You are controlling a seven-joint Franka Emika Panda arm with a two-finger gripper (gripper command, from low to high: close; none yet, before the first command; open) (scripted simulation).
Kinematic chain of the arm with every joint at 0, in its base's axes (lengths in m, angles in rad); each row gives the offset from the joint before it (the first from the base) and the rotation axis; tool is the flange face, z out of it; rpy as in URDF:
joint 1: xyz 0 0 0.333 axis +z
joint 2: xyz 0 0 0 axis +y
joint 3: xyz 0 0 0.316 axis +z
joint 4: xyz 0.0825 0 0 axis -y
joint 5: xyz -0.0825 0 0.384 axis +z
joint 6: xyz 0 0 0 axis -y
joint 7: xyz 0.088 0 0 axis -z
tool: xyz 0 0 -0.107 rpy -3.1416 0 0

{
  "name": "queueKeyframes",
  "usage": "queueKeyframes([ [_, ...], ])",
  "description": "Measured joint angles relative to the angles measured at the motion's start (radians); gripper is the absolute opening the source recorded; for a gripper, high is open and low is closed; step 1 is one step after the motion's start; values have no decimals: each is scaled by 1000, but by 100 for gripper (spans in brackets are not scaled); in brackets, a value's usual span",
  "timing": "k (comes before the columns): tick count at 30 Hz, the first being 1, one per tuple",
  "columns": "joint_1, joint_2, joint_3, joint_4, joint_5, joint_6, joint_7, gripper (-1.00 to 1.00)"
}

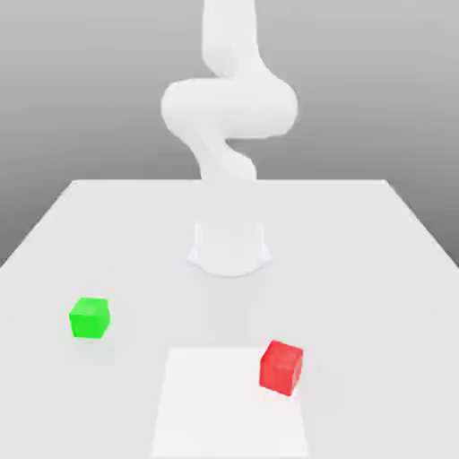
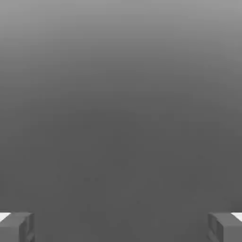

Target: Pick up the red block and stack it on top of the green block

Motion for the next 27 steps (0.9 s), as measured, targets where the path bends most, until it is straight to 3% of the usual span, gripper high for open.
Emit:
queueKeyframes([
  [9, -112, 274, 177, -152, -111, 147, 281, 0],
  [17, -162, 510, 254, -284, -163, 276, 492, 0],
  [22, -154, 635, 272, -369, -124, 363, 572, 0],
  [27, -103, 723, 289, -442, 11, 446, 573, 0],
])
